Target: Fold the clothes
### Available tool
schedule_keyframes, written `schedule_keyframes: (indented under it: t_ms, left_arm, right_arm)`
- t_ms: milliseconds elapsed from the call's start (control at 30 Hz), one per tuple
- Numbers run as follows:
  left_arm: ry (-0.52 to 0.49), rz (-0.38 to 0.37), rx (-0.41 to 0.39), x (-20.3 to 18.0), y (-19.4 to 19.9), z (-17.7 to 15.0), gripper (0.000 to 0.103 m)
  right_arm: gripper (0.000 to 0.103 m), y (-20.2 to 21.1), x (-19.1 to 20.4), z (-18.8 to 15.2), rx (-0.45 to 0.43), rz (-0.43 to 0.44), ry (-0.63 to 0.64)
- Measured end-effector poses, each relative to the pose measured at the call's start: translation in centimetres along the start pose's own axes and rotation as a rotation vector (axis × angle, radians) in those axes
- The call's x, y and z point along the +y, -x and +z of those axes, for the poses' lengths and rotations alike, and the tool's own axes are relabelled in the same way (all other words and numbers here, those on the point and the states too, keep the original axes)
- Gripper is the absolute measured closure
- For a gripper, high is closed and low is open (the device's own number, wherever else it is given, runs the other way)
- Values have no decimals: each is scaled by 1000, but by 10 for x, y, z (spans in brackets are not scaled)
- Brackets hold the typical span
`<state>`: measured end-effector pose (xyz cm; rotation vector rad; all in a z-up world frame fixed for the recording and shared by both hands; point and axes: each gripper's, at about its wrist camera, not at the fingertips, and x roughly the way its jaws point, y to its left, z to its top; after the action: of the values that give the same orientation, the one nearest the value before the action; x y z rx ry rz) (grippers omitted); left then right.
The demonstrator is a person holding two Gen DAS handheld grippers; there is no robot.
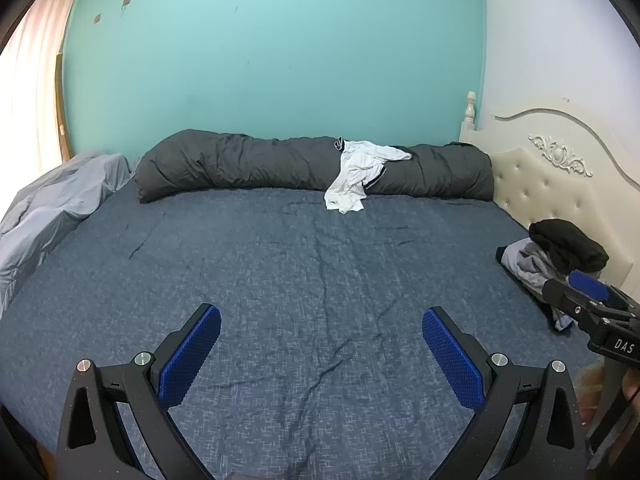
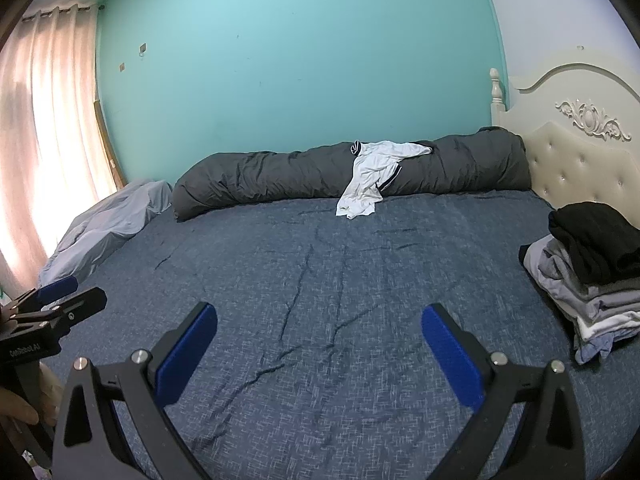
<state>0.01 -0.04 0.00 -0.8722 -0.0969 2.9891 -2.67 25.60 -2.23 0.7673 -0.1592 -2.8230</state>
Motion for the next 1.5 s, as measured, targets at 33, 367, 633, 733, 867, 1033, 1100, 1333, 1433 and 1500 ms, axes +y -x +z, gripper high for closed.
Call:
schedule_keyframes:
  t_ms: [33, 367, 633, 733, 867, 1033, 1100, 1333, 1433, 1500]
  left_arm:
    - [0, 0, -2, 1, 0, 0, 0]
    - [-4, -13, 0, -7, 1, -1, 0]
    - [-5, -20, -13, -8, 3, -2, 0]
    - [-7, -21, -9, -8, 2, -3, 0]
    - [-10, -23, -2, -7, -1, -5, 0]
    - [-10, -27, 1, -8, -2, -4, 0]
    - [-11, -27, 0, -9, -2, -5, 0]
    - [-8, -31, 1, -12, -3, -4, 0]
    - [-8, -31, 4, -13, -4, -6, 0]
    - [-6, -31, 6, -12, -5, -4, 0]
  right_arm:
    - [0, 0, 0, 0, 0, 0, 1]
    - [0, 3, -4, 0, -4, 1, 8]
    - [0, 0, -3, 3, 2, -6, 5]
    - [0, -2, -3, 6, 5, -7, 4]
    - [0, -2, -3, 7, 6, -6, 5]
    - [0, -3, -3, 5, 5, -7, 8]
    - [0, -3, -2, 5, 5, -8, 8]
    - [0, -4, -3, 5, 7, -10, 7]
    - [0, -5, -4, 5, 8, -11, 5]
    - [0, -5, -4, 5, 8, -13, 5]
